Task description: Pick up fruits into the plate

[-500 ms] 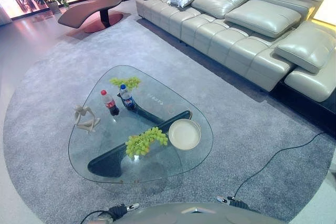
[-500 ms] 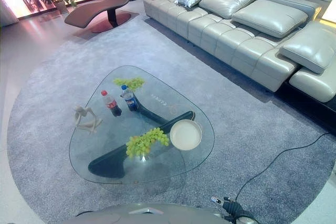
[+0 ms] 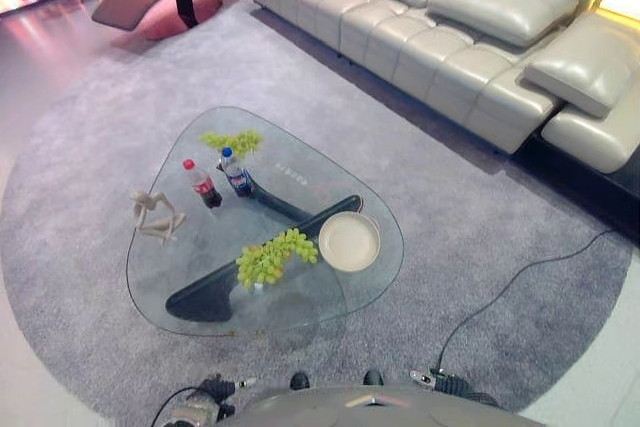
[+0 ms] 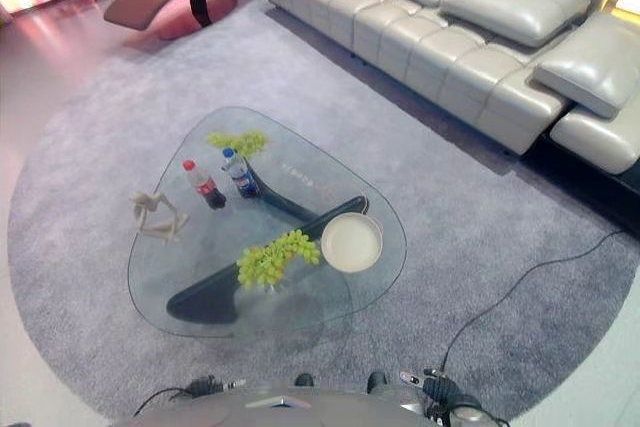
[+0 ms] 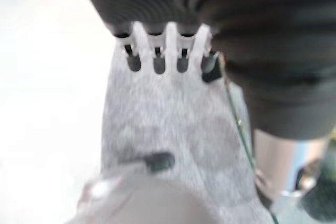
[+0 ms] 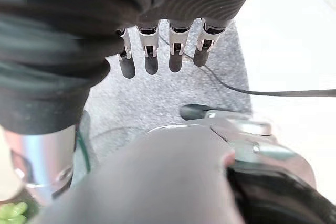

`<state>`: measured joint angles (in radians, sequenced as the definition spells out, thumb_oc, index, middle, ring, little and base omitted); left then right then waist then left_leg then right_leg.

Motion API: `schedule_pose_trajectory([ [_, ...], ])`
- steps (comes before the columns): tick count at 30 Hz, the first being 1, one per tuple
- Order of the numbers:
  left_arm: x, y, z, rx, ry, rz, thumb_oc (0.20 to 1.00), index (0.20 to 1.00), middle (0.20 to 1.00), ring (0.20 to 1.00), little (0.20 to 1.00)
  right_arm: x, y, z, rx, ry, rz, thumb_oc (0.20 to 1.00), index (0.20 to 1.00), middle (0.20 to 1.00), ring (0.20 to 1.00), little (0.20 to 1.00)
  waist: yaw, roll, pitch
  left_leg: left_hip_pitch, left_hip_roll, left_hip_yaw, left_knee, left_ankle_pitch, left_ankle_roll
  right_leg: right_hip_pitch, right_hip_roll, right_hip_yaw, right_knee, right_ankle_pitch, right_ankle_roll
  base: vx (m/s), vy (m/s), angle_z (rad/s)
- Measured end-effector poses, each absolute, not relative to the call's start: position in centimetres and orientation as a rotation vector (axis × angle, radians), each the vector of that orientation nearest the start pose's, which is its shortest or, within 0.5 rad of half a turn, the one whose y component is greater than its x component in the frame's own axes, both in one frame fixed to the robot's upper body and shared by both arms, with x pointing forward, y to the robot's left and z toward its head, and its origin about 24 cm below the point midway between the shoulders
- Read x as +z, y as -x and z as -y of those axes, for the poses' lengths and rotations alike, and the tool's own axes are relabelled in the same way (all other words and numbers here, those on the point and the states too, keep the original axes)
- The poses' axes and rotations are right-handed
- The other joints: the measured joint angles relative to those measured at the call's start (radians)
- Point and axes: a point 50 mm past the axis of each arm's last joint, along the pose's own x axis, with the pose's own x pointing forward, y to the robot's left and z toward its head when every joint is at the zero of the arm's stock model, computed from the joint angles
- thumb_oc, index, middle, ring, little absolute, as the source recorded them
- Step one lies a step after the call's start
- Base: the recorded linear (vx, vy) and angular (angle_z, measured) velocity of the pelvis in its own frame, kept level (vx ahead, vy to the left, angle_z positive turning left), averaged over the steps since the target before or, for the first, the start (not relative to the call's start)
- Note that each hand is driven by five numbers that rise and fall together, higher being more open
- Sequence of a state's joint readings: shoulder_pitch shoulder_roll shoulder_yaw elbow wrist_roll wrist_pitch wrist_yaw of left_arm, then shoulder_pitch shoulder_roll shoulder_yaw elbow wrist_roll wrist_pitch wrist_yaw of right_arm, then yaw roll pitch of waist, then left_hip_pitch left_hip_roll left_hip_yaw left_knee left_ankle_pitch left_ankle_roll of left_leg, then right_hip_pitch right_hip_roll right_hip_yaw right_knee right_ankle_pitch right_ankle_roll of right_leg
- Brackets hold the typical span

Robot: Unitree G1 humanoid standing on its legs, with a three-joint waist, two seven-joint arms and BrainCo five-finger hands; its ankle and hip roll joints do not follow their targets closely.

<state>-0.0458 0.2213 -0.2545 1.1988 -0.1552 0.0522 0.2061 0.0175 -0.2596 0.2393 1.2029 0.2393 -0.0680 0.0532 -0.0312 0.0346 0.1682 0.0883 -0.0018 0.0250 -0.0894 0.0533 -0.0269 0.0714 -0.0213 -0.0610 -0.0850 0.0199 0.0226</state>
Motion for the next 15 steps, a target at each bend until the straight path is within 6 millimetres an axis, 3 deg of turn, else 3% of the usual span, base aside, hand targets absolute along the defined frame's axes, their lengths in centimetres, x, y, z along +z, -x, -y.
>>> schedule_pose_trajectory([
  [3, -14.7, -14.2, -22.1, 0.148, -0.369, -1.049, 1.0, 1.0, 1.0, 1.0, 1.0, -15.4, -11.2, 23.1, -0.046, 0.129, -1.106, 1.0, 1.0, 1.0, 1.0, 1.0, -0.002, 0.007, 0.05, -0.052, -0.001, 0.002, 0.0, 0.016, 0.002, -0.051, 0.0, 0.004, 0.0, 0.016, 0.0, -0.12, 0.06, -0.05],
  [8, -10.0, -22.5, -21.9, 0.198, -0.421, -0.717, 1.0, 1.0, 1.0, 1.0, 1.0, -12.2, -18.2, 24.1, -0.01, 0.182, -0.875, 1.0, 1.0, 1.0, 1.0, 1.0, -0.013, 0.039, 0.177, -0.135, -0.002, 0.026, 0.017, 0.034, 0.003, -0.146, -0.002, 0.026, 0.026, 0.045, 0.003, -0.13, 0.063, -0.14],
  [11, -7.5, -25.2, -22.9, 0.241, -0.484, -0.604, 1.0, 1.0, 1.0, 1.0, 1.0, -11.3, -19.8, 23.9, 0.013, 0.194, -0.822, 1.0, 1.0, 1.0, 1.0, 1.0, -0.028, 0.039, 0.208, -0.152, 0.0, 0.037, 0.016, 0.038, 0.002, -0.179, 0.001, 0.037, 0.034, 0.046, 0.003, -0.17, 0.049, -0.14],
  [14, -3.1, -29.1, -25.5, 0.327, -0.572, -0.457, 1.0, 1.0, 1.0, 1.0, 1.0, -9.0, -23.2, 24.0, 0.026, 0.209, -0.702, 1.0, 1.0, 1.0, 1.0, 1.0, -0.036, 0.046, 0.287, -0.233, 0.001, 0.058, 0.035, 0.051, 0.002, -0.27, 0.003, 0.055, 0.064, 0.064, 0.003, -0.15, 0.016, -0.21],
  [15, -0.6, -30.9, -26.4, 0.376, -0.6, -0.379, 1.0, 1.0, 1.0, 1.0, 1.0, -8.0, -24.6, 23.9, 0.027, 0.215, -0.658, 1.0, 1.0, 1.0, 1.0, 1.0, -0.046, 0.047, 0.342, -0.253, 0.0, 0.059, 0.036, 0.06, 0.002, -0.295, 0.004, 0.056, 0.072, 0.071, 0.003, -0.13, 0.006, -0.06],
])
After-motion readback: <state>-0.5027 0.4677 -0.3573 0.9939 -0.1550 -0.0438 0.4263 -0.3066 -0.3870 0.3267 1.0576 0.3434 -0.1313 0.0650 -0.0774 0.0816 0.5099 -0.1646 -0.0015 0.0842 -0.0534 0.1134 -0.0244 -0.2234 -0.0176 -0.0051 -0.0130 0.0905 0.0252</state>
